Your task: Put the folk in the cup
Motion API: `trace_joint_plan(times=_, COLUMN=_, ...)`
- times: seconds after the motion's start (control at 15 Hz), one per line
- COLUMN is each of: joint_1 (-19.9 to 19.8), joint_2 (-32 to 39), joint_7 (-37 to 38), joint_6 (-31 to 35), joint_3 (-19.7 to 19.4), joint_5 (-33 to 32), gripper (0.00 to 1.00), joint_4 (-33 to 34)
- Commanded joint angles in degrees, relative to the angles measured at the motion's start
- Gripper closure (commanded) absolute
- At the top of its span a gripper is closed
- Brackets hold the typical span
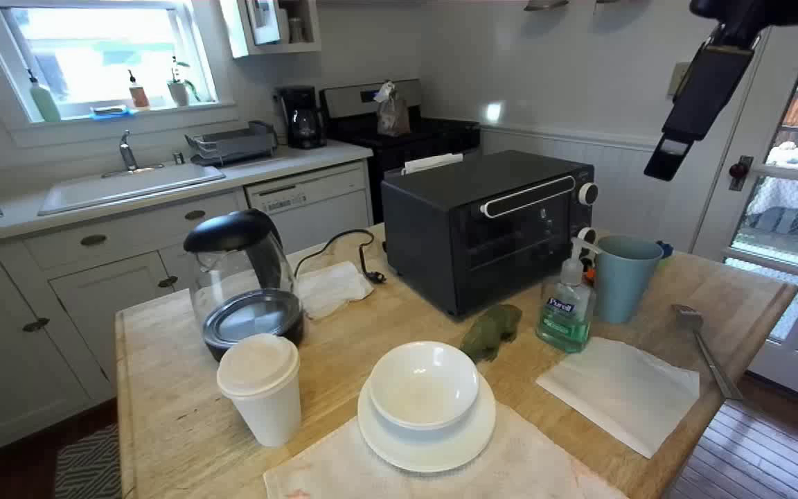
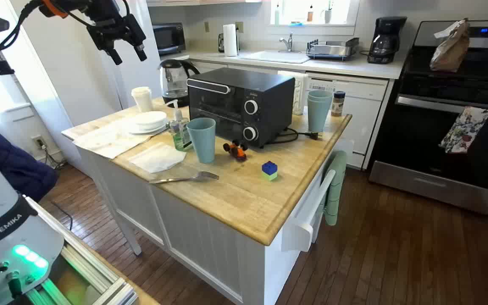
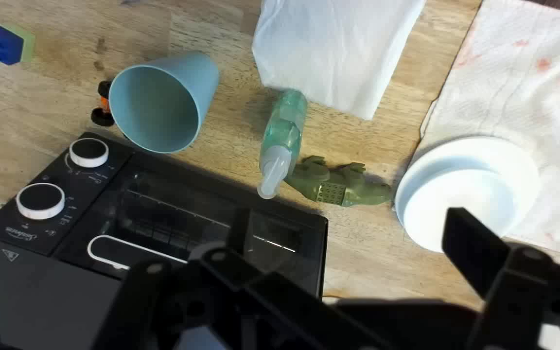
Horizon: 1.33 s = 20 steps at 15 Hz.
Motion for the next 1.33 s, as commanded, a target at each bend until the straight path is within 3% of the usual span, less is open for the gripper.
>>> trace_joint_plan(times=0.0, joint_1=0.6, joint_2=0.1, joint_7=0.3, joint_6=-0.2, joint_3=-0.6, joint_5=-0.4, gripper=0.0, joint_4=0.1)
trace_joint_plan(times=0.4, joint_1=0.6, joint_2=0.1, joint_7=0.3, joint_6=-0.2, joint_3=-0.6, joint_5=-0.4, gripper=0.0, joint_4=0.1)
trace_joint_plan(times=0.47, joint_1=-1.3, joint_2=0.1, joint_7=2.1, joint_6=-0.2, joint_3=0.8, joint_5=-3.3, gripper=0.0, joint_4=-0.6)
trace_joint_plan(times=0.93, joint_1=-1.3, joint_2=-4.3, joint_7=3.3, joint_6=-6.1, joint_3=1.2, joint_5=-10.0, gripper=0.0, joint_4=-9.2)
trace_joint_plan(times=1.07, joint_1=-1.3, joint_2=-6.0, joint_7=3.7, joint_6=-7.2, joint_3=0.7, joint_5=-10.4, gripper=0.0, joint_4=-12.1)
trace_joint_plan(times=1.13, joint_1=-1.5, joint_2=-3.2, joint_7=4.0, joint_6=-8.8, joint_3=0.3, joint_5=-9.3, gripper=0.0, joint_4=-8.5)
trace_joint_plan(times=1.27, joint_1=-2.2, joint_2=-3.9, joint_7=6.0, joint_6=-8.9, joint_3=-1.2, joint_5=-7.4, gripper=0.0, joint_4=-9.3)
